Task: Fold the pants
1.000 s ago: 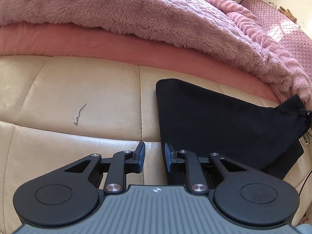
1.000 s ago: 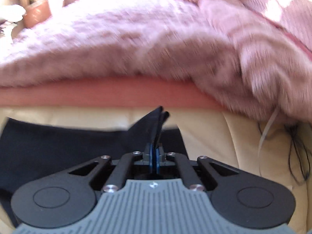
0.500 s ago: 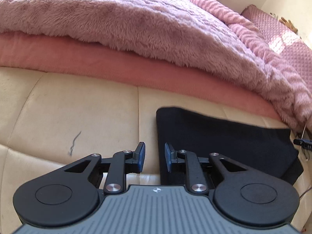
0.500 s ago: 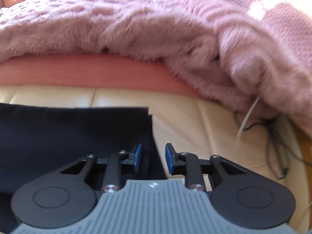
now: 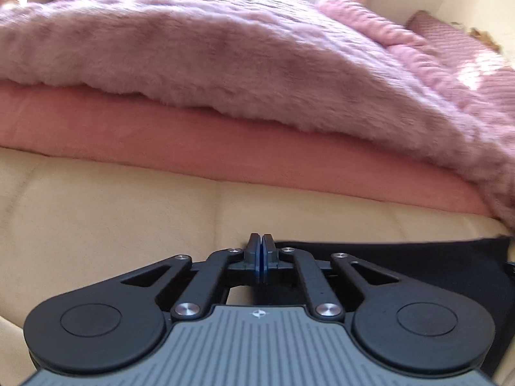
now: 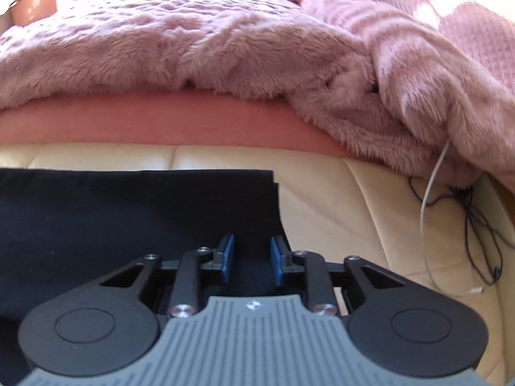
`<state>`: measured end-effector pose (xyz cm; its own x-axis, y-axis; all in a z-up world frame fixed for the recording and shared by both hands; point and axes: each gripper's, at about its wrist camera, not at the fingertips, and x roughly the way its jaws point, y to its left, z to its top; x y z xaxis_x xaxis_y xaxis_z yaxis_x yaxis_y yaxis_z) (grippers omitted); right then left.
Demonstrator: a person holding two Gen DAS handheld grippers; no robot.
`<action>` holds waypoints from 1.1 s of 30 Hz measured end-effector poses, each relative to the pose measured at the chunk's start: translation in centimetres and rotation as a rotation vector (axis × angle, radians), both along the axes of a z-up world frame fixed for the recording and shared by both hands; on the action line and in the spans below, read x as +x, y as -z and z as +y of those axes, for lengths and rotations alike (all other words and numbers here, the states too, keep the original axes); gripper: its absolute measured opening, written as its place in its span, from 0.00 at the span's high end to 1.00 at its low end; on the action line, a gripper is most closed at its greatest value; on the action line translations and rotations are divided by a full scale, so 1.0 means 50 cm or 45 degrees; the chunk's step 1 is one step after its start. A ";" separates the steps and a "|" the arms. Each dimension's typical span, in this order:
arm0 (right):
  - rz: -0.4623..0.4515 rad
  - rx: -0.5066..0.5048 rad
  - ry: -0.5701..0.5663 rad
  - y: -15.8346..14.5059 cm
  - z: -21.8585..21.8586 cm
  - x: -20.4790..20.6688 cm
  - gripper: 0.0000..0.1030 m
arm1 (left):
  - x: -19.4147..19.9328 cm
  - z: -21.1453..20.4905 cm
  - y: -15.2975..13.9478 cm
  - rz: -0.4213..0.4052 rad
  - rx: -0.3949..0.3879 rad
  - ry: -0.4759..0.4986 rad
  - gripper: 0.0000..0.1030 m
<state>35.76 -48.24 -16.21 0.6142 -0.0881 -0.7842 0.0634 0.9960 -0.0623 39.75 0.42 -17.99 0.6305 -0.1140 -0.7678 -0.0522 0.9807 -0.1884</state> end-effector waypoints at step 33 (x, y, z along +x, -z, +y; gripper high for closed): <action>-0.274 0.257 -0.147 -0.018 0.343 -0.270 0.80 | -0.338 -0.096 -0.032 0.002 0.119 0.297 0.45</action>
